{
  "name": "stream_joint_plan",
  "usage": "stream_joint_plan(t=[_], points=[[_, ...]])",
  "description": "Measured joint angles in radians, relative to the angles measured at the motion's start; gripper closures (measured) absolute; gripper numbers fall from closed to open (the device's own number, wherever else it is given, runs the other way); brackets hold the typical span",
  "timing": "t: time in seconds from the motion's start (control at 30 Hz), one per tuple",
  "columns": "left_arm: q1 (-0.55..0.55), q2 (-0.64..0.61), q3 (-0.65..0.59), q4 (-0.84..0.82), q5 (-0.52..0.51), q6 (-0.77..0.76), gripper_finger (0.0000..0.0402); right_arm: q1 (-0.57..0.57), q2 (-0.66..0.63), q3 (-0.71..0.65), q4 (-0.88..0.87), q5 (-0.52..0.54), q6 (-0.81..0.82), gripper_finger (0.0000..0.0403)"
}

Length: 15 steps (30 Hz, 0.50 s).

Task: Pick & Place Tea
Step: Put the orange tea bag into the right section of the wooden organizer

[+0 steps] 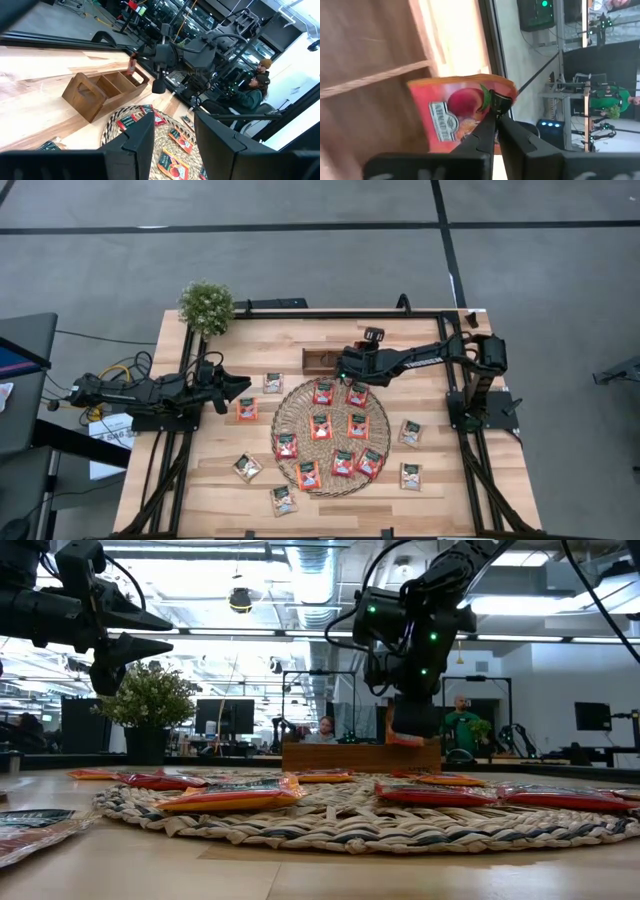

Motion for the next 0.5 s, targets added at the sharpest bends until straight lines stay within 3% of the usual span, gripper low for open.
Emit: stream_joint_plan(t=[0.23, 0.5], points=[[0.000, 0.000, 0.000, 0.000, 0.000, 0.000, 0.0271, -0.014, 0.000, 0.000, 0.000, 0.001, -0.009, 0.0340], [0.000, 0.000, 0.000, 0.000, 0.000, 0.000, 0.0271, -0.010, 0.000, 0.000, 0.001, 0.005, -0.017, 0.0331]])
